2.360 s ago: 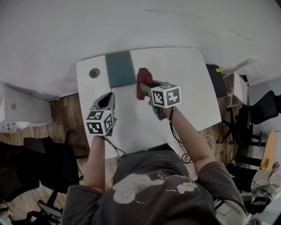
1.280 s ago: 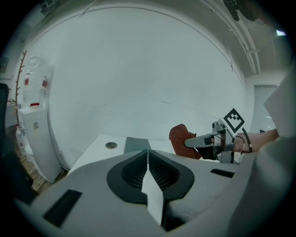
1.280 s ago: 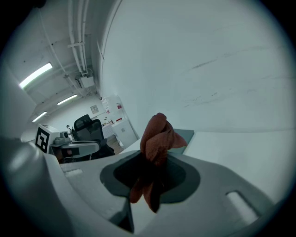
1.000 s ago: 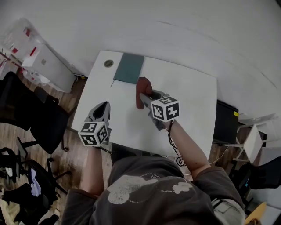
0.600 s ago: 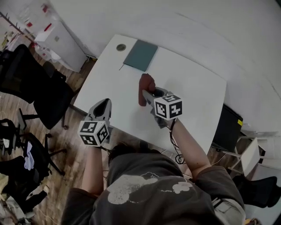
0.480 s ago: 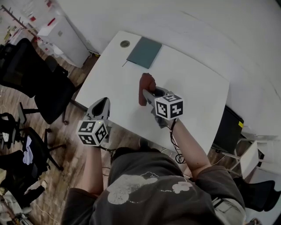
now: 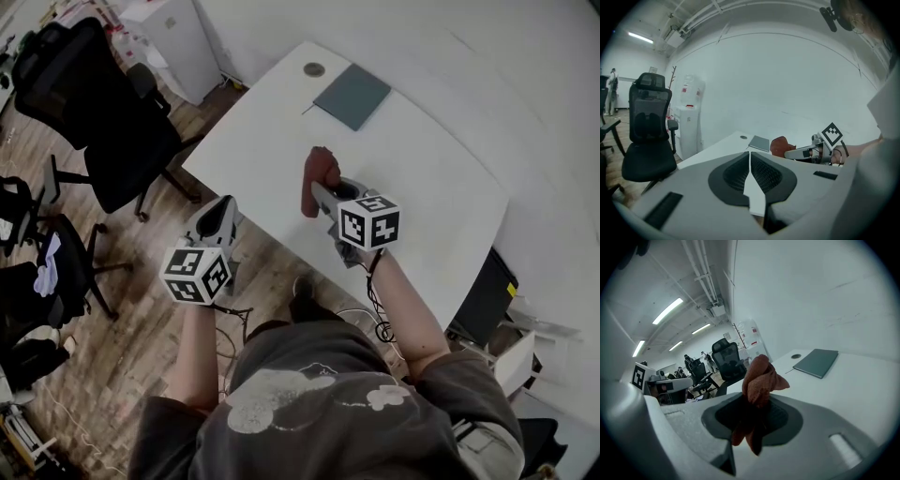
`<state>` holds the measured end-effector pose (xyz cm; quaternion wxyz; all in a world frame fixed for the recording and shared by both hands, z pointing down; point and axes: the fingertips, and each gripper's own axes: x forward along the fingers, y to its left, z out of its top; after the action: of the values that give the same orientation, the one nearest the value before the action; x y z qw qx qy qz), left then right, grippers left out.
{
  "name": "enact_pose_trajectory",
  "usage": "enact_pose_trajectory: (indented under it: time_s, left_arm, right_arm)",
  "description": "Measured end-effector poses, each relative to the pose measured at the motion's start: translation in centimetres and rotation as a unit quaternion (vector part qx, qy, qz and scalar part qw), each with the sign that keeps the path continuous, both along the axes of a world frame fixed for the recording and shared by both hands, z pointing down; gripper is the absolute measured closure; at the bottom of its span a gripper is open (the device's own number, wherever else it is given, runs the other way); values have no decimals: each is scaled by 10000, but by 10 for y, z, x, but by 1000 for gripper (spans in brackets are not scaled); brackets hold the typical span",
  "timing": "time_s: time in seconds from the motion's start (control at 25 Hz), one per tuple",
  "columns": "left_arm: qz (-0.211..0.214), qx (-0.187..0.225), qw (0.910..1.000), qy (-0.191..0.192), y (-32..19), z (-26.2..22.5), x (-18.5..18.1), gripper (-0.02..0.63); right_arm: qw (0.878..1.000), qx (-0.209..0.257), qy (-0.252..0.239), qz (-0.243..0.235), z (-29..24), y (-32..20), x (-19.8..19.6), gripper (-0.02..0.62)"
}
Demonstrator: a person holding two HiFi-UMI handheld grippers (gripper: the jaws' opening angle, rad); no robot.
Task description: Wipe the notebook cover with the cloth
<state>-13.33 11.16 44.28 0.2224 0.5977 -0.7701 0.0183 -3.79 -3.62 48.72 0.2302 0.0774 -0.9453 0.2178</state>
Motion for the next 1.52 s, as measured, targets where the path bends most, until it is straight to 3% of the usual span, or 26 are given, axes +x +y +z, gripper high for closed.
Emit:
enact_pose_trajectory:
  time_s: [0.2,0.72,1.52]
  left_arm:
    - [-160,7,9999,60,32,-1,6,603]
    - [-464,299,9985,-40,135,-27,59,603]
    - [-313,567,9978,-155,260,-42,142,603]
  right_arm:
    - [9998,-28,47,-165,-2,33,-4,485]
    - [9995,94,-143,-263,-31,126,39,486]
    - [9981,363,-415,-277,-55,267,125,488]
